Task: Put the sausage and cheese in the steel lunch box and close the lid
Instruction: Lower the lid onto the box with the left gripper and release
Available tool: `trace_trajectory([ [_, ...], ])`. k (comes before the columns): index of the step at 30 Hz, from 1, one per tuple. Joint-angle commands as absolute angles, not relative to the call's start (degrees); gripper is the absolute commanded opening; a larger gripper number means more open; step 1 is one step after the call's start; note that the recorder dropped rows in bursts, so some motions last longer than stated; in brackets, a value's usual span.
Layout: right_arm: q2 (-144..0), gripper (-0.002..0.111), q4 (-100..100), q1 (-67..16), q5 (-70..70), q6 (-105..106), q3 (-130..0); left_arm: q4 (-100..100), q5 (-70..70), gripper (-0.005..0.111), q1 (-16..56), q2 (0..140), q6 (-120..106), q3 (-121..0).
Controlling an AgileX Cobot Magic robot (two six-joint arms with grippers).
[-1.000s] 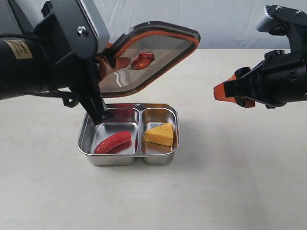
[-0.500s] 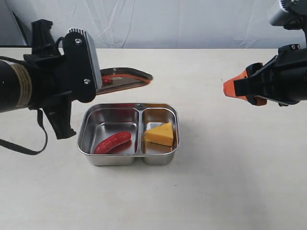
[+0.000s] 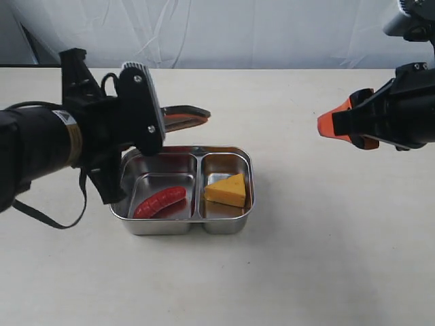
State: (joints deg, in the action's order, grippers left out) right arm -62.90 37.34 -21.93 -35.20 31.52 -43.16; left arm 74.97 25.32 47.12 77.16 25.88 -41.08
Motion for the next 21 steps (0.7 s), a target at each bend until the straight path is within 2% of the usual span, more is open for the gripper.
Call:
trace_trajectory([
  [1,-62.6,0.048,35.7,-21.8,-35.5,30.9,-43.3,80.7,30.1,0.000,52.4,80.0,29.7,-41.1],
  [4,-62.6,0.048,35.1,-21.8,-35.5,30.2,-43.3,87.9,37.5,0.000,55.8,82.6,37.0,-41.1],
  [11,-62.6,0.048,33.9,-21.8,-35.8,29.8,-43.3,91.2,41.8,0.000,61.0,88.7,43.1,-41.1],
  [21,-62.6,0.048,33.7,-21.8,-35.8,29.8,-43.3,87.1,40.0,0.000,65.8,89.1,44.9,-41.1],
])
